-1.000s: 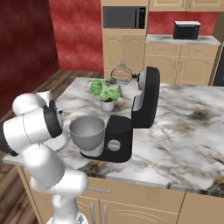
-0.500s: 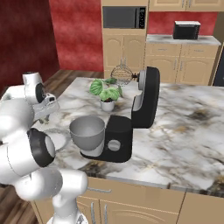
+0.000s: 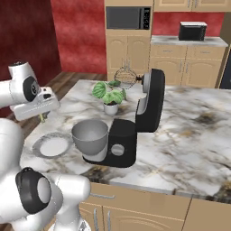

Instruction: Add butter and sugar cubes to the stand mixer bowl and then turn on the stand mixer to begin making frosting.

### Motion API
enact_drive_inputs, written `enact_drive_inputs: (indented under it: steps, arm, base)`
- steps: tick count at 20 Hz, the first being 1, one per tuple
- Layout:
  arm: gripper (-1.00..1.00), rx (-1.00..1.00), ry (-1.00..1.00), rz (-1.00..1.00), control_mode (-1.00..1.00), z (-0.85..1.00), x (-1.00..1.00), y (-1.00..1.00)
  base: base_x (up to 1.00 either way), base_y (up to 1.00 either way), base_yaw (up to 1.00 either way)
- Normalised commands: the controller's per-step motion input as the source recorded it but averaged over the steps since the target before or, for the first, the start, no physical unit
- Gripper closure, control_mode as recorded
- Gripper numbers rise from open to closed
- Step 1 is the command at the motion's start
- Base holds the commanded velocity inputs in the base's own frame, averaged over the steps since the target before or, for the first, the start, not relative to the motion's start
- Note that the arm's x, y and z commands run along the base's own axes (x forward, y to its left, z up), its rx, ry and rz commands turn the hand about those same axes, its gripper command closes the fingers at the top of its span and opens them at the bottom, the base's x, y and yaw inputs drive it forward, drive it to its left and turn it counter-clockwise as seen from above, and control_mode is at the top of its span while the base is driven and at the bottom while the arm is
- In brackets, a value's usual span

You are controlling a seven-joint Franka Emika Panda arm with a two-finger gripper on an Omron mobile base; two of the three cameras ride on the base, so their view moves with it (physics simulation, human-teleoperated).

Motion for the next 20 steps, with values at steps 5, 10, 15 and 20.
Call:
enact_drive_inputs:
  steps: [5, 10, 15, 20]
  arm:
    - [1.00, -0.02, -0.04, -0.40, -1.00, 0.30, -0.02, -0.75]
    - [1.00, 0.00, 0.00, -0.37, -1.00, 0.00, 0.00, -0.99]
    - [1.00, 0.01, 0.00, -0.25, -1.00, -0.12, 0.06, -0.82]
    - [1.00, 0.01, 0.00, -0.10, -1.00, -0.30, 0.24, -0.21]
  base:
    - [0.00, 0.00, 0.00]
    - [0.00, 0.00, 0.00]
    - [0.00, 0.00, 0.00]
    - [0.00, 0.00, 0.00]
